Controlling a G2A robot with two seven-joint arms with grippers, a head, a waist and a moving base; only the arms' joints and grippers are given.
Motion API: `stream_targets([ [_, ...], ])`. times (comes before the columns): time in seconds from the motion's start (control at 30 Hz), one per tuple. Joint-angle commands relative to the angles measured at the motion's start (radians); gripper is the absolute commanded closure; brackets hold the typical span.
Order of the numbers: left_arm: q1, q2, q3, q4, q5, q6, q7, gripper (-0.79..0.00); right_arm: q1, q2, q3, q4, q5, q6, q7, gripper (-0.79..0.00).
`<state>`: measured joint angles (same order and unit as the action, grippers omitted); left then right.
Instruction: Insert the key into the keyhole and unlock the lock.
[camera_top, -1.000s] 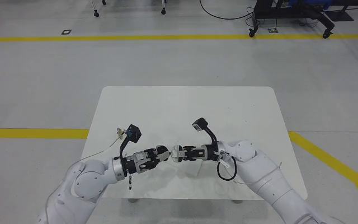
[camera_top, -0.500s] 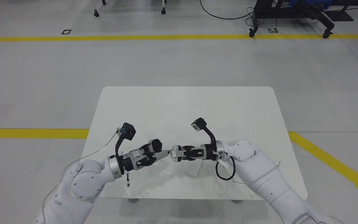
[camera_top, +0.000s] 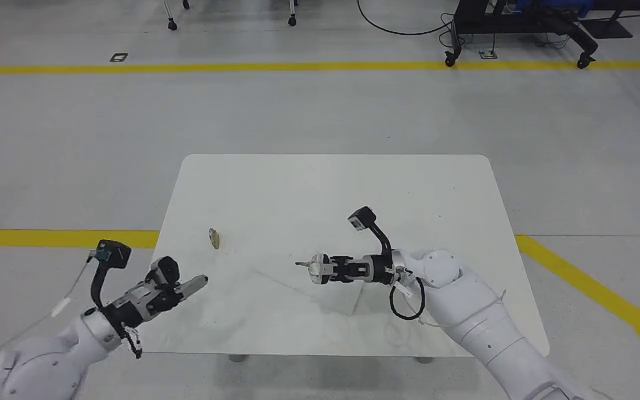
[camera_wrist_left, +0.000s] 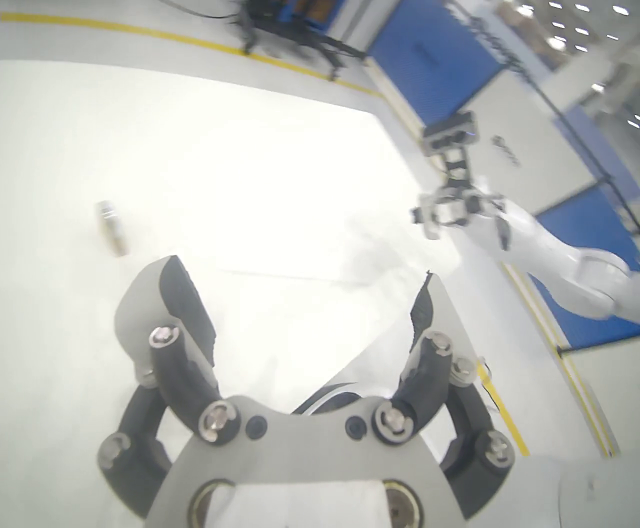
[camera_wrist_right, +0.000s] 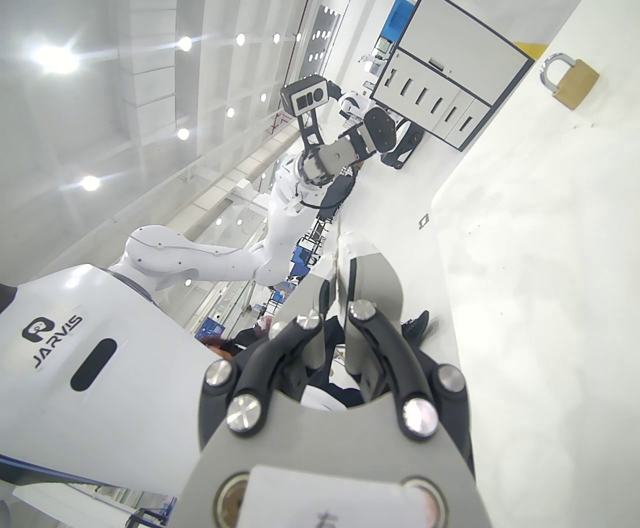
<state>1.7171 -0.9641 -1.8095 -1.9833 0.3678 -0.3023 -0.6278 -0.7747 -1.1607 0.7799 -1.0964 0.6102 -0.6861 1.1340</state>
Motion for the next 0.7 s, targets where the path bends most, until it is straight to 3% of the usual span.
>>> stream_targets([
  [0.0, 0.020, 0.000, 0.000, -0.066, 0.101, 0.143, -0.020, -0.785, 0.000, 0.000, 0.000, 0.000, 0.000, 0.000, 0.000, 0.000],
  [0.07, -0.009, 0.000, 0.047, -0.114, 0.255, 0.271, -0.026, -0.785, 0.000, 0.000, 0.000, 0.000, 0.000, 0.000, 0.000, 0.000],
  [0.17, -0.109, -0.004, 0.176, -0.088, 0.332, 0.321, -0.058, -0.785, 0.000, 0.000, 0.000, 0.000, 0.000, 0.000, 0.000, 0.000],
  [0.37, -0.439, -0.032, 0.423, 0.180, 0.419, 0.500, -0.127, -0.785, 0.000, 0.000, 0.000, 0.000, 0.000, 0.000, 0.000, 0.000],
  [0.53, -0.616, -0.063, 0.580, 0.366, 0.458, 0.554, -0.156, -0.773, 0.000, 0.000, 0.000, 0.000, 0.000, 0.000, 0.000, 0.000],
  [0.57, -0.658, -0.072, 0.613, 0.420, 0.453, 0.556, -0.157, -0.760, 0.000, 0.000, 0.000, 0.000, 0.000, 0.000, 0.000, 0.000],
  [0.67, -0.730, -0.091, 0.659, 0.521, 0.424, 0.559, -0.155, -0.619, 0.000, 0.000, 0.000, 0.000, 0.000, 0.000, 0.000, 0.000],
])
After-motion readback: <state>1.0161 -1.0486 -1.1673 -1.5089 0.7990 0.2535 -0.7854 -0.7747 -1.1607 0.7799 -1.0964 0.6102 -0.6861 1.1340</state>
